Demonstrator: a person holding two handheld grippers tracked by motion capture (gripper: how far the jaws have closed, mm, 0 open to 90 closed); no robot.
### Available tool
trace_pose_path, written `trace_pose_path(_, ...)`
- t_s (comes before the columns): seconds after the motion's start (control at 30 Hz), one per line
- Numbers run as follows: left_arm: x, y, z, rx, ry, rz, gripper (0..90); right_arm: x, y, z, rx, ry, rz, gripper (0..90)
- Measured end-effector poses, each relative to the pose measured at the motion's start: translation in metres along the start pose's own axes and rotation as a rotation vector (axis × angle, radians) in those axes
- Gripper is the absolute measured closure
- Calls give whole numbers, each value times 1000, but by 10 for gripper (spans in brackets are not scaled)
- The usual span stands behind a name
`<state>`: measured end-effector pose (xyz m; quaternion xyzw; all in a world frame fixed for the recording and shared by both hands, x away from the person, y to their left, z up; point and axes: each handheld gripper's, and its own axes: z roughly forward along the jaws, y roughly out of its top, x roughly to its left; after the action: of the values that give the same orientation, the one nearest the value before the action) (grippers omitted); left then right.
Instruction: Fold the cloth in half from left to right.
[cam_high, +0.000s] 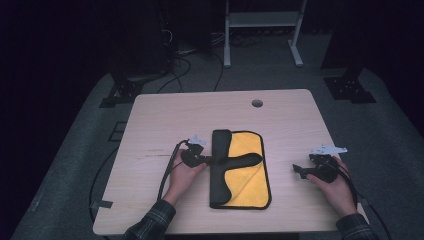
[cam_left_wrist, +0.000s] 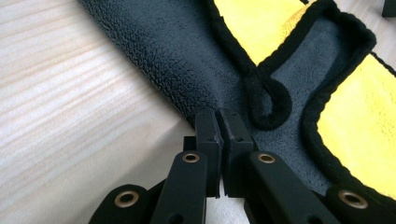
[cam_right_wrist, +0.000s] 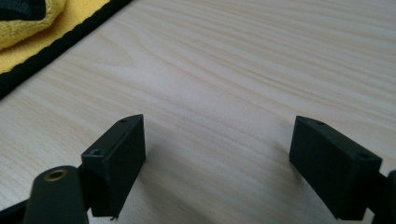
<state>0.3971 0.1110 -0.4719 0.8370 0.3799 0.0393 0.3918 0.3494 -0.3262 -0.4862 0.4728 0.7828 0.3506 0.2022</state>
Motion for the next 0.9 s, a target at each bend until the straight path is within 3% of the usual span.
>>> trace_pose_path(0.17,5,-6,-12,3,-15,-12,877,0,0,0,0,0,-1,177)
trace_pose_path(0.37,19,-16,-27,10,5,-26,876,0,0,0,0,-1,-1,178)
trace_pose_path(0.53,31,-22,-37,7,32,-12,860,3,-1,-1,0,-1,2,177)
trace_pose_path(0.67,30,-23,-39,7,62,25,727,5,0,0,-2,-11,11,195)
trace_pose_path(0.73,30,-24,-43,-6,63,38,672,5,0,0,-9,-17,16,258)
trace_pose_path(0.8,30,-27,-46,-20,69,48,594,5,1,-2,-19,-18,18,390)
trace_pose_path(0.9,31,-34,-54,-27,77,65,490,4,3,-3,-17,-17,21,449)
